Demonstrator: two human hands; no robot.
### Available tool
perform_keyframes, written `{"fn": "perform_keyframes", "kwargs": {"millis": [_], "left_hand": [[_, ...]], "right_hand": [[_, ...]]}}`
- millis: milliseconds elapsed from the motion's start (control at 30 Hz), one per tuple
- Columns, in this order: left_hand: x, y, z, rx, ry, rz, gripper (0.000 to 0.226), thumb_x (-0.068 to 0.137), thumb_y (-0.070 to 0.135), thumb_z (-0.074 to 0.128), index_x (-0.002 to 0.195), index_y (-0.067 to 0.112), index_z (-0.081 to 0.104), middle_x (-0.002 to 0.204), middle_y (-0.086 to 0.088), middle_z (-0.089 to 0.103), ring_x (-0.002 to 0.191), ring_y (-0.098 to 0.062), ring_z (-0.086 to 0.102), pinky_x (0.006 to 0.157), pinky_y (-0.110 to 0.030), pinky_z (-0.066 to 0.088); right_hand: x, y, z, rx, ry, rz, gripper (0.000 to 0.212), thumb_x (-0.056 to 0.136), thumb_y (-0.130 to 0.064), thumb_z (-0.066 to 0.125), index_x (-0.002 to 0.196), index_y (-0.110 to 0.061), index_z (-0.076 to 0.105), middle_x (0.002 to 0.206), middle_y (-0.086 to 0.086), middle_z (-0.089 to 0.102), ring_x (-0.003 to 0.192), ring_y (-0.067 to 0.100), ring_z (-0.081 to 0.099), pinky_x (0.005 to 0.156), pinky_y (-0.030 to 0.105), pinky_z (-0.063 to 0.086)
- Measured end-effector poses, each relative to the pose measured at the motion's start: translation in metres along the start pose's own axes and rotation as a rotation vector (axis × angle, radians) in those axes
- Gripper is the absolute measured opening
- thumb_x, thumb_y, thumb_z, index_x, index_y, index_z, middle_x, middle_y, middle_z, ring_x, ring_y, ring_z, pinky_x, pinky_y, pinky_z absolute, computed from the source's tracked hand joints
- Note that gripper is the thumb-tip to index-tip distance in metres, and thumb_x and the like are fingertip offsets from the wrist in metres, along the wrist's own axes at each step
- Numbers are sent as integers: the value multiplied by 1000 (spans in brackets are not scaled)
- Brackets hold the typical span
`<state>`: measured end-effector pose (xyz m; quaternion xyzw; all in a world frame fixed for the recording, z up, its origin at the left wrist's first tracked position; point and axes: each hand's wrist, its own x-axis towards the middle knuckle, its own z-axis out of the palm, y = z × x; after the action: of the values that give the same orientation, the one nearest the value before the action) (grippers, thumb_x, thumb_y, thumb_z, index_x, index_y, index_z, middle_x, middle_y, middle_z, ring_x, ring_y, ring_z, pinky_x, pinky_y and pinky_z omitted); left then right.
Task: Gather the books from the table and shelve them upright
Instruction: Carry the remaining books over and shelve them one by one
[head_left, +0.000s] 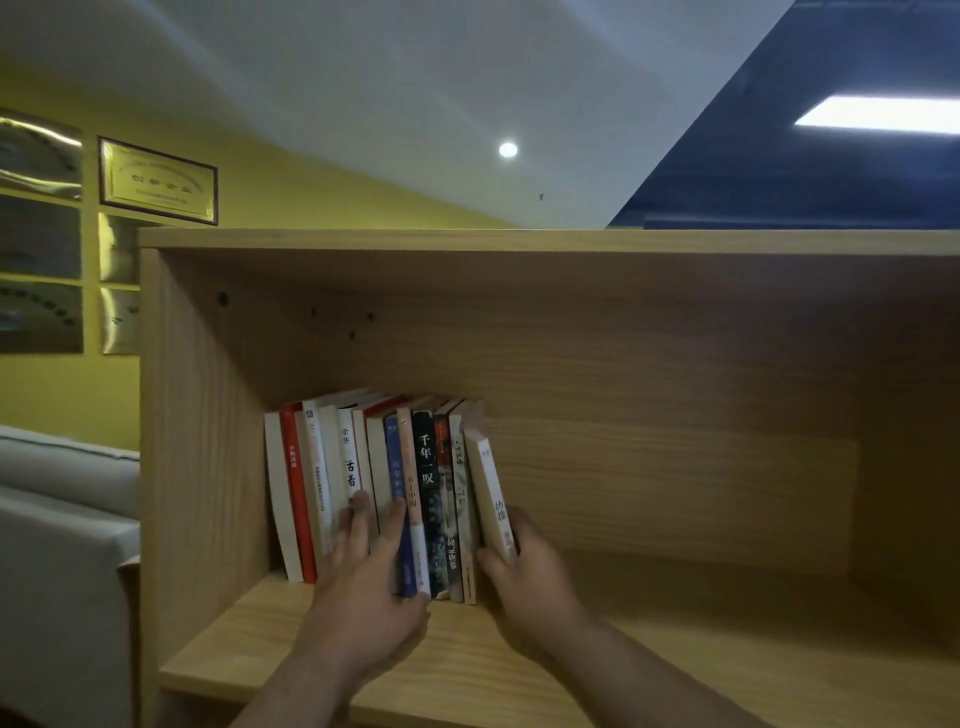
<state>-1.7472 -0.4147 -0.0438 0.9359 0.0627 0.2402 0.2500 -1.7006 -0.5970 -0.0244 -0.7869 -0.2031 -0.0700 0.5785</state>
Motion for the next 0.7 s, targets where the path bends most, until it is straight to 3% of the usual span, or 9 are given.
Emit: {"fn": "perform_keyframes", "kwargs": {"millis": [67,133,300,400,500,600,700], "left_hand": [[0,0,0,6,3,3,108,84,51,65,153,45,-17,158,7,-37,148,-20,-29,123,-47,-5],[-1,0,0,4,-2,2,107,85,51,64,153,44,-18,158,6,-39,148,-21,-29,123,-47,-6],[0,-2,0,0,4,27,105,85,51,62,153,44,-18,157,5,-40,147,-20,-30,123,-47,-5],[1,-3,2,19,0,28,105,86,52,61,153,42,-19,156,4,-41,147,-20,-31,124,-47,-5],[2,-3,3,20,3,28,105,86,52,62,153,42,-18,157,4,-41,147,-20,-31,124,-46,-5],[2,-4,3,-4,-7,17,104,87,48,63,153,44,-17,156,7,-41,146,-17,-33,124,-46,-5],[2,-3,3,-34,5,19,102,88,44,64,153,47,-15,158,8,-38,148,-17,-29,124,-47,-2]], "right_hand": [[4,4,-2,-52,-67,-26,38,97,-12,63,111,-45,52,103,-17,67,85,-20,63,62,7,52],[6,2,-4,-56,-108,-21,33,99,-19,61,119,-44,51,109,-19,63,89,-18,63,63,7,52],[17,6,0,-109,-79,-59,58,94,-41,63,147,-42,41,139,-9,54,120,11,62,98,40,57],[24,10,3,-111,-77,-44,61,97,-34,64,152,-37,37,139,-9,55,125,12,58,105,39,53],[30,20,7,-86,-56,-24,65,94,-40,65,152,-41,35,144,-6,56,131,14,55,108,44,50],[35,27,12,-28,-51,35,64,95,-36,65,152,-36,37,141,-2,59,123,15,60,102,43,55],[40,32,12,22,-66,76,56,96,-31,66,147,-28,42,128,-3,62,100,5,65,72,19,59]]}}
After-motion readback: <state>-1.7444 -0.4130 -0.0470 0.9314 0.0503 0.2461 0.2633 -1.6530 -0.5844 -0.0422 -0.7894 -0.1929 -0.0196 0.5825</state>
